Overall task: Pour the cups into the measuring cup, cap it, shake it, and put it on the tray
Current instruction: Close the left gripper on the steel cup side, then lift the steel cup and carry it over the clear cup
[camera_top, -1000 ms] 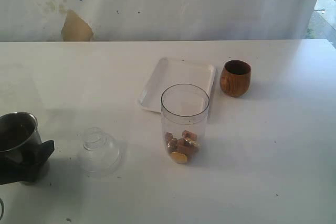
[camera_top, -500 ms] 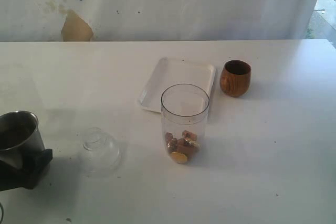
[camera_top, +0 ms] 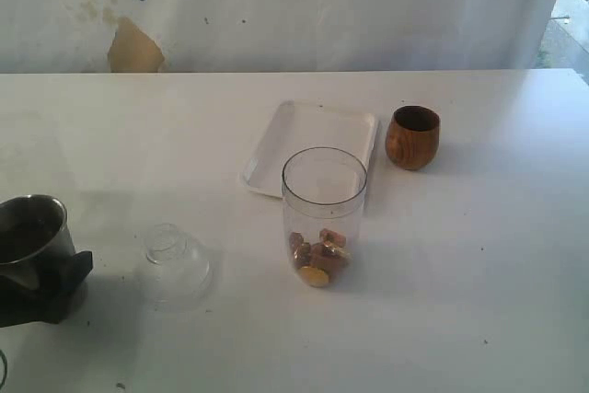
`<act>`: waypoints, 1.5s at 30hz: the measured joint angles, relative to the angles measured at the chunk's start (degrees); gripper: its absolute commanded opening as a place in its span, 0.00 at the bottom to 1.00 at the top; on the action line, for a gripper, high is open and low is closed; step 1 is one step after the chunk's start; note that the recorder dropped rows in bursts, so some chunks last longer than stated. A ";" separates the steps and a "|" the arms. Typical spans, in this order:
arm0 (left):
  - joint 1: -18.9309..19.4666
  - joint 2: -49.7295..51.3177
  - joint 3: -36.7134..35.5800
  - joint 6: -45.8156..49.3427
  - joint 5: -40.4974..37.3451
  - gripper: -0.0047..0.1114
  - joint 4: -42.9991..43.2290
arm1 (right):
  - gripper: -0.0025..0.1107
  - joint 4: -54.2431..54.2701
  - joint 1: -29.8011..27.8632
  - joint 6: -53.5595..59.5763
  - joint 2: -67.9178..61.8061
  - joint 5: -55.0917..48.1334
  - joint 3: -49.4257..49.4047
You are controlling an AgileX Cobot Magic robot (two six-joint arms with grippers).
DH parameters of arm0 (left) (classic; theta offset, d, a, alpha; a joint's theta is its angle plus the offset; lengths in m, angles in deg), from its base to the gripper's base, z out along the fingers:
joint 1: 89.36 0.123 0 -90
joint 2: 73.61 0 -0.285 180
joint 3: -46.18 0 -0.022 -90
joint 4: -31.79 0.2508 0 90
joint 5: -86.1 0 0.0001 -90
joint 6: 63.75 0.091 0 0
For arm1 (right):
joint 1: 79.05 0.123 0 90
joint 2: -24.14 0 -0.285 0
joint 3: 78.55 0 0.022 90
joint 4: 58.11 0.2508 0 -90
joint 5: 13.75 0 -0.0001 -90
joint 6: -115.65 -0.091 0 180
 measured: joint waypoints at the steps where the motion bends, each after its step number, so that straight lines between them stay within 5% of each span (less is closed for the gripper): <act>1: 0.00 0.00 0.00 0.00 0.00 0.94 0.00 | 0.02 0.00 0.00 0.00 0.00 0.00 0.00; 5: 0.00 0.00 0.00 0.00 0.00 0.93 0.00 | 0.02 0.00 0.00 0.00 0.00 0.00 0.00; 8: 0.00 0.00 0.00 0.00 0.00 0.83 0.00 | 0.02 0.00 0.00 -0.11 0.00 0.00 0.00; 17: 0.00 0.00 0.00 0.31 0.13 0.04 1.34 | 0.02 0.00 0.00 -0.04 0.00 0.00 0.00; 32: 0.00 0.46 0.32 0.44 1.17 0.04 7.58 | 0.02 0.00 0.00 -0.24 0.00 0.00 0.00; 45: 0.00 0.58 9.44 -7.03 -0.73 0.04 12.57 | 0.02 0.00 0.00 -0.24 0.00 0.00 0.00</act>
